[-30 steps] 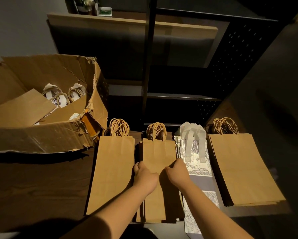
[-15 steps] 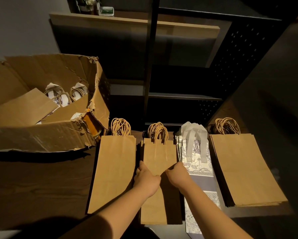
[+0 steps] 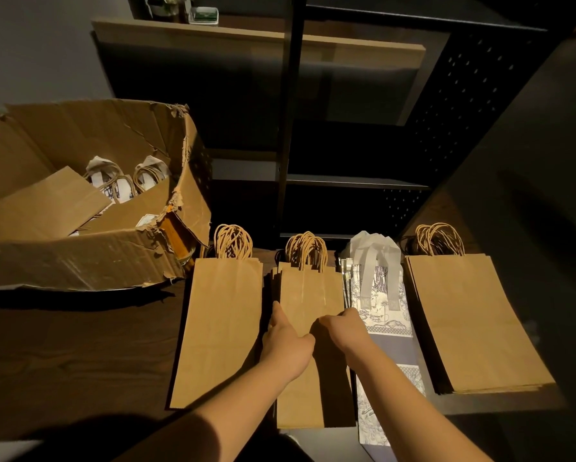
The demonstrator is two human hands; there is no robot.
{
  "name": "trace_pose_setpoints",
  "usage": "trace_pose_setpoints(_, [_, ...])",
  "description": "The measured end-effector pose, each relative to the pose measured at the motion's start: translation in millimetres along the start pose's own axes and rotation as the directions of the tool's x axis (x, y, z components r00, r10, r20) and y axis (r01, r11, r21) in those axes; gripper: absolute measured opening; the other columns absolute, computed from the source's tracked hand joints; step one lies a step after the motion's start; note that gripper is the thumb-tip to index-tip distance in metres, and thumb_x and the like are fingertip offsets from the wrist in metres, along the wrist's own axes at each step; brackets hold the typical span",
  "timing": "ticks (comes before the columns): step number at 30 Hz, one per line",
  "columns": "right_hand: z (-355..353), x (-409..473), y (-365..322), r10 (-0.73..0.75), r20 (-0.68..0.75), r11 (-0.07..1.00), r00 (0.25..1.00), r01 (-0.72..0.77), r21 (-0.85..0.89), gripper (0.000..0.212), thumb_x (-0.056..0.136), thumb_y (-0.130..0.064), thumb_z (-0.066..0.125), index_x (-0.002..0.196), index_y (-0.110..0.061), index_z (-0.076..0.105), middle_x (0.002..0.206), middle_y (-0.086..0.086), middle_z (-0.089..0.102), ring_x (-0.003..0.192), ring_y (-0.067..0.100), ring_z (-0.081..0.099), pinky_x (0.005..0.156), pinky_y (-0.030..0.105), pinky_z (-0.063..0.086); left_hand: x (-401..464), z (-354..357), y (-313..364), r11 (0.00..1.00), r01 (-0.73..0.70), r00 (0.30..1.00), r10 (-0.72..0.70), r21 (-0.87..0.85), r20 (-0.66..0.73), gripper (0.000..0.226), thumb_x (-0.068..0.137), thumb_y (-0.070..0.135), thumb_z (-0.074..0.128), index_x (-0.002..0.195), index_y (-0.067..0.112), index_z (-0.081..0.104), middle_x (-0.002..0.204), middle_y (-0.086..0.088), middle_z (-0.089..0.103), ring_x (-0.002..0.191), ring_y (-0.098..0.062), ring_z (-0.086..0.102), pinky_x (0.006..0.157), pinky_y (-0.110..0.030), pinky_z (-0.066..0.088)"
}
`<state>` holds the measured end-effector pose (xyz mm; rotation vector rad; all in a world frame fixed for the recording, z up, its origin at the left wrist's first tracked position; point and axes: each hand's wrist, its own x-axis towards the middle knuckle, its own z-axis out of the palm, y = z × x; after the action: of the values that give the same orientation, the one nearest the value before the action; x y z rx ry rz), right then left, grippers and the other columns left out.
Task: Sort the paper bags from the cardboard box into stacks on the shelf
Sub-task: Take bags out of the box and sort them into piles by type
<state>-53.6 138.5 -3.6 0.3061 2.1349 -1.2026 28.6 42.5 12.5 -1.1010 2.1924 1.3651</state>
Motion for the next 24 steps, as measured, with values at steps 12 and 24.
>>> trace_pose_setpoints(12, [1,14,-7,-0.013,-0.004,1.0,1.0,0.013,-0.017,0.019,0.086,-0.014,0.06,0.098,-0.005,0.048,0.069,0.006,0.046,0.054,0.017,0.045,0.046,0.022,0.033,9,-8,7,0.999,-0.012,1.0,0.011,-0.043,-0.018,0.09,0.093,0.024,0.056,0.154,0.024,-0.01,0.159,-0.003,0.02,0.139,-0.025,0.032,0.104,-0.037,0.038])
trace_pose_setpoints(24, [5,13,-11,0.005,0.01,0.999,1.0,-0.004,-0.04,0.037,0.083,-0.012,0.061,0.115,0.003,0.048,0.086,0.011,0.056,0.067,0.019,0.054,0.049,0.024,0.038,18,-5,18,0.957,0.143,0.989,-0.147,-0.253,0.002,0.092,0.092,0.019,0.058,0.154,0.02,-0.01,0.159,-0.008,0.018,0.14,-0.03,0.032,0.107,-0.041,0.036])
